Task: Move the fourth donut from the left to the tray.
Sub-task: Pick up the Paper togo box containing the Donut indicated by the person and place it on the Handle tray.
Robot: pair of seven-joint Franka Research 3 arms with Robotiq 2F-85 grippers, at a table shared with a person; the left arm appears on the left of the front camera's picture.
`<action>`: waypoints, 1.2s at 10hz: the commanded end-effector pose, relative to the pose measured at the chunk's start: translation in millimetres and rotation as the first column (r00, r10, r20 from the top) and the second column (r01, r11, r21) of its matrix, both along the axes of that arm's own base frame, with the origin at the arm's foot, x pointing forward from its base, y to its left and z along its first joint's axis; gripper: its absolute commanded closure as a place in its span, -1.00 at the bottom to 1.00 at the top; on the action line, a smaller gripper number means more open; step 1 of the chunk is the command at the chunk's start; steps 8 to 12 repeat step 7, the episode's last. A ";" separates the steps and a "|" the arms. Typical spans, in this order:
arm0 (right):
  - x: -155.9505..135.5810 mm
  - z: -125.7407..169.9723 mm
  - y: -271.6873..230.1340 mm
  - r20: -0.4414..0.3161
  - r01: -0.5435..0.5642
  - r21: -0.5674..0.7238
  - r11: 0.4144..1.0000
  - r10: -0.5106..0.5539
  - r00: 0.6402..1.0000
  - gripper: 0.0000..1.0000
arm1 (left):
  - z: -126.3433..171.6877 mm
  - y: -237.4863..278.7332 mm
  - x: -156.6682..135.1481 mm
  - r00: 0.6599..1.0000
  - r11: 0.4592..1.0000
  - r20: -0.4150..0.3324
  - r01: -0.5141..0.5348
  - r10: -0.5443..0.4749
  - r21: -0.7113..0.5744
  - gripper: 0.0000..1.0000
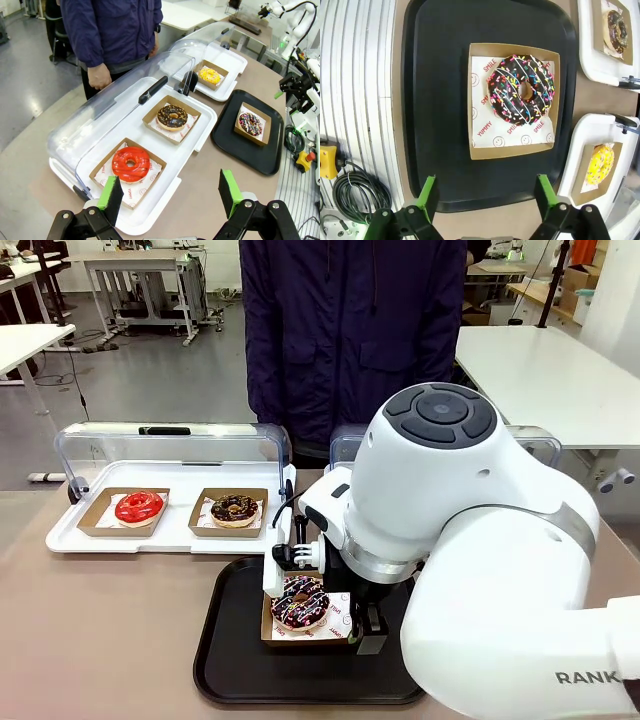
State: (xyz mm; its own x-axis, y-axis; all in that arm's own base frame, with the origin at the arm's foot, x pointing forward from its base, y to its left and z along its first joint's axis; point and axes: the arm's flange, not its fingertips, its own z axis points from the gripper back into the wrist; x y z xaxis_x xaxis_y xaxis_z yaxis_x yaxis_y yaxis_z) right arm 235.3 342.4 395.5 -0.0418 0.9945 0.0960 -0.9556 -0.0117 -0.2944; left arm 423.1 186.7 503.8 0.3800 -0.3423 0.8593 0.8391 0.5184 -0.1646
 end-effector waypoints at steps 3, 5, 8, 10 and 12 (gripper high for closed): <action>0.0 -1.0 3.0 0.017 0.010 0.010 1.000 -0.010 1.000 -1.00 | -0.4 -0.9 0.3 1.000 1.000 0.019 0.006 -0.005 -0.018 -1.00; 0.0 -1.0 3.0 0.017 0.010 0.010 1.000 -0.010 1.000 -1.00 | -0.4 -0.9 0.3 1.000 1.000 0.019 0.006 -0.005 -0.018 -1.00; 0.0 -1.0 3.0 0.017 0.010 0.010 1.000 -0.010 1.000 -1.00 | -0.4 -0.9 0.3 1.000 1.000 0.019 0.006 -0.005 -0.018 -1.00; 0.0 -1.0 3.0 0.017 0.010 0.010 1.000 -0.010 1.000 -1.00 | -0.4 -0.9 0.3 1.000 1.000 0.019 0.006 -0.005 -0.018 -1.00; 0.0 -1.0 3.0 0.017 0.010 0.010 1.000 -0.010 1.000 -1.00 | -0.4 -0.9 0.3 1.000 1.000 0.019 0.006 -0.005 -0.018 -1.00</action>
